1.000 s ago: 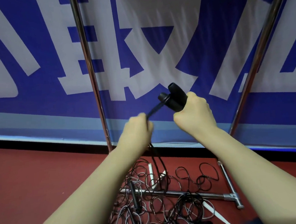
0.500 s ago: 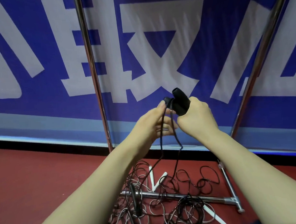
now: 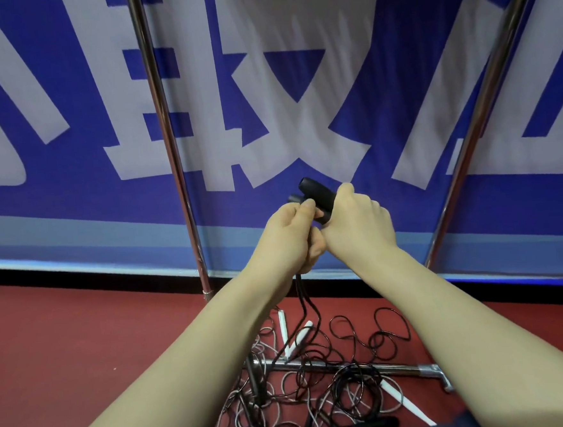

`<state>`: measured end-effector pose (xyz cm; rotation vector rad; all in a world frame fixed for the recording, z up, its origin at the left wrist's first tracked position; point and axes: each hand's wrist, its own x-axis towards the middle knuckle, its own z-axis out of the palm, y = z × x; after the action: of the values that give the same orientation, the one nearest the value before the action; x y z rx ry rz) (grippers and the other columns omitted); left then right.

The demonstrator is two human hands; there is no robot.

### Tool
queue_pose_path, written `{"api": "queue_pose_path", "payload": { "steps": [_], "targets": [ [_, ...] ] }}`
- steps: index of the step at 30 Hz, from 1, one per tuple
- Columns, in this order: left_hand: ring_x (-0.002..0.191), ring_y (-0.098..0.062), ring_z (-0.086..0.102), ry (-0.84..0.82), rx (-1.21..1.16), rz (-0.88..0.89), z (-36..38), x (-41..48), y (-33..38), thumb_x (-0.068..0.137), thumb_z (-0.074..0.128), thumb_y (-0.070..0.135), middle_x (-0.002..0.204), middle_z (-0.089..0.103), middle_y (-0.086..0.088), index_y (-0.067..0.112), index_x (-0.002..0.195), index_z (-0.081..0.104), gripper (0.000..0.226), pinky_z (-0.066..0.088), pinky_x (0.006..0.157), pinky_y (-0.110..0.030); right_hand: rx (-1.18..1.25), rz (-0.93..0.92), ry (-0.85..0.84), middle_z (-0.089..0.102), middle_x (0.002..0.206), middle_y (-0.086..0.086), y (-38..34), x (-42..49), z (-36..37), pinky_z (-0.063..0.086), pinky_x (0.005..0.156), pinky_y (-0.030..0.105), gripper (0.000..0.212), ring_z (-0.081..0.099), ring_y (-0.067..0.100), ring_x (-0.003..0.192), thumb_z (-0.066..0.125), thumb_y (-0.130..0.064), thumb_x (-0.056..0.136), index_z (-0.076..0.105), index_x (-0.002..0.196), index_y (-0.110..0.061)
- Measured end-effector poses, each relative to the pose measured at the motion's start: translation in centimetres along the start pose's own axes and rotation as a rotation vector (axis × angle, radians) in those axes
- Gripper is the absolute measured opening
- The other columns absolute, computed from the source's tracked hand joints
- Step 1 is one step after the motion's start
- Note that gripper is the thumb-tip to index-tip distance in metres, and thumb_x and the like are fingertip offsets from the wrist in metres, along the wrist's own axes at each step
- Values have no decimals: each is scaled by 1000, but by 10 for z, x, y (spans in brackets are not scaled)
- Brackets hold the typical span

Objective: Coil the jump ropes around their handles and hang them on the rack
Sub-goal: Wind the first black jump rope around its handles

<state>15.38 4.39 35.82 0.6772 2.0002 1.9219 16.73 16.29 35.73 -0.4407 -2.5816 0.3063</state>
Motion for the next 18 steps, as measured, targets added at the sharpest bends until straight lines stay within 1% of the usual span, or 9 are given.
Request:
{"api": "queue_pose_path", "payload": {
  "steps": [2,4,7,10,12,13,15,16,18],
  "targets": [
    [37,-10,30,0,183,57,-4,2,-4,106,36,25,45,42,3,1,100,51,29,28,40,-19,7,15,-22,34,68,-2,1,0,1,33,61,34,30,44,27,71,60,-23,89,33,91,-10],
    [41,-8,35,-20,341,110,-10,2,-8,104,38,27,48,48,6,1,98,54,31,32,44,-18,22,42,-59,41,73,0,2,-1,1,35,61,34,35,45,26,72,62,-31,90,34,92,-10],
    [47,-9,45,-59,405,141,-15,3,-11,104,41,29,55,57,6,2,96,57,33,39,51,-20,83,97,-122,46,79,2,2,-2,-1,38,63,34,36,49,27,75,64,-35,87,40,92,-9],
    [49,-11,48,-113,406,161,-15,2,-12,104,42,30,57,58,5,6,90,55,31,41,54,-22,208,196,-177,51,74,2,5,2,-2,40,59,32,27,54,26,71,68,-25,79,45,80,-10],
    [46,-12,41,-165,372,141,-15,3,-17,104,41,30,54,53,3,11,83,50,29,37,50,-19,340,255,-186,56,72,6,9,6,-4,39,52,28,15,54,24,63,63,-11,74,49,76,-9],
    [46,-13,37,-190,359,128,-17,3,-20,105,40,30,54,49,1,12,81,47,30,34,48,-19,410,279,-194,56,69,7,10,8,-6,37,48,26,10,51,23,57,59,-5,74,49,75,-7],
    [49,-13,33,-208,382,141,-24,7,-27,106,38,33,54,45,5,15,78,46,34,32,50,-20,520,313,-241,45,59,4,11,10,-10,29,41,20,14,39,18,45,55,0,75,45,71,-8],
    [51,-13,34,-207,404,157,-29,9,-30,106,37,35,55,44,7,15,78,47,36,32,52,-21,556,310,-277,40,56,3,10,9,-12,26,41,19,18,34,17,41,55,1,75,42,71,-10],
    [54,-10,37,-204,458,202,-41,14,-34,105,37,36,59,44,7,16,77,48,37,35,57,-20,606,273,-353,34,53,2,7,6,-14,25,43,21,24,29,17,38,59,2,73,40,71,-12]
  ]
}}
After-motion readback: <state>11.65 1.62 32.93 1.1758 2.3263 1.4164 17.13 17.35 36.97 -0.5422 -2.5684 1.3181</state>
